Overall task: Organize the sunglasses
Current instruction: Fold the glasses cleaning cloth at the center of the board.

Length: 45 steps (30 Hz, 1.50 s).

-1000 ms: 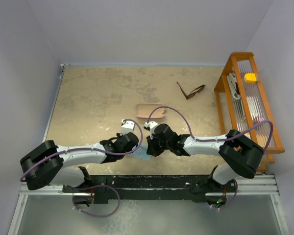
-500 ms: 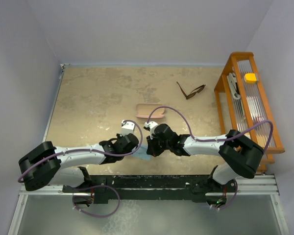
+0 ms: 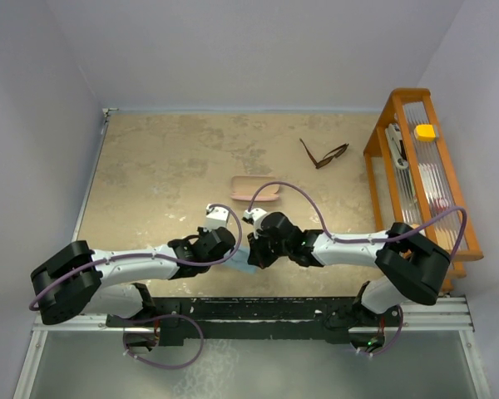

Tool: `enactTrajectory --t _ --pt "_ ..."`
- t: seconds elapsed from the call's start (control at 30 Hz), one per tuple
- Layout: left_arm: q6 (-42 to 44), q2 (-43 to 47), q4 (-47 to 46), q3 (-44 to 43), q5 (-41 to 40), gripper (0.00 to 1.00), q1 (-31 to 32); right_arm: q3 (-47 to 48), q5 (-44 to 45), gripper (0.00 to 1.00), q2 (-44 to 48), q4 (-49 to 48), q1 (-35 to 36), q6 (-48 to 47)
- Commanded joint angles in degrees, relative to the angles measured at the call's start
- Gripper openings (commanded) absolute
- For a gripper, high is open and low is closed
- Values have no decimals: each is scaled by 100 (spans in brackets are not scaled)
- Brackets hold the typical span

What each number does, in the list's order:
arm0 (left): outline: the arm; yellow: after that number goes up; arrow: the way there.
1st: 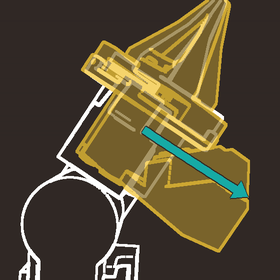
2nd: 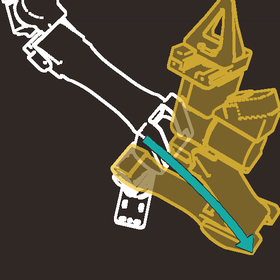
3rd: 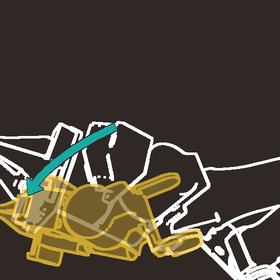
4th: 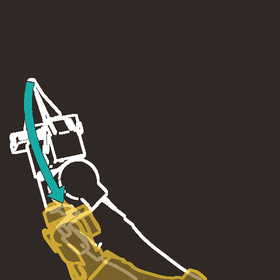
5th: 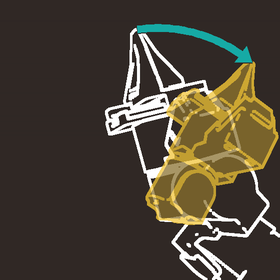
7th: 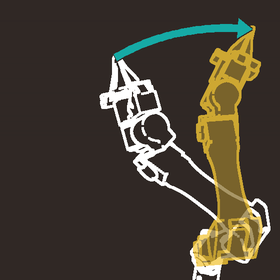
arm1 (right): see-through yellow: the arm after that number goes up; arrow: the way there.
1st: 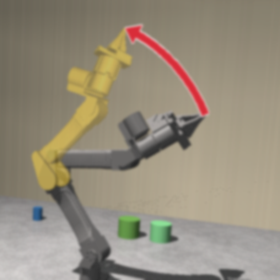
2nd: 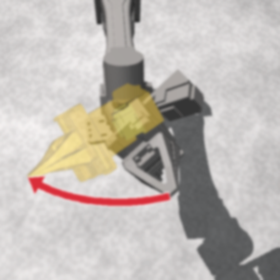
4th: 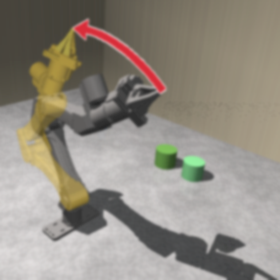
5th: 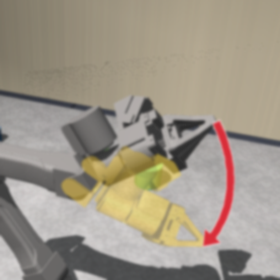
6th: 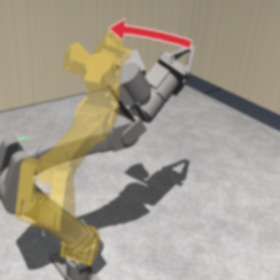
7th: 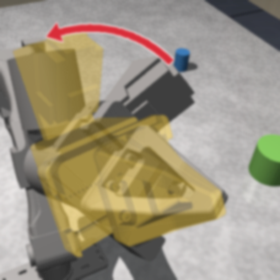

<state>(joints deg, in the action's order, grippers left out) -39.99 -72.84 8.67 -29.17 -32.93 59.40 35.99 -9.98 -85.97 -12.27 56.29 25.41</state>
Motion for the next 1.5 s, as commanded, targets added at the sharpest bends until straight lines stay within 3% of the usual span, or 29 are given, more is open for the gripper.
enactTrajectory --t 0.0,0.8,1.47 --pt "-133 158 -82 -134 -166 0 37 -86 -1 0 294 41 56 80" --pt "-200 251 -102 -26 -145 0 37 -159 7 0 729 142 254 263" --pt "-202 200 -159 -38 -117 0 35 -305 -38 0 194 -382 286 368"
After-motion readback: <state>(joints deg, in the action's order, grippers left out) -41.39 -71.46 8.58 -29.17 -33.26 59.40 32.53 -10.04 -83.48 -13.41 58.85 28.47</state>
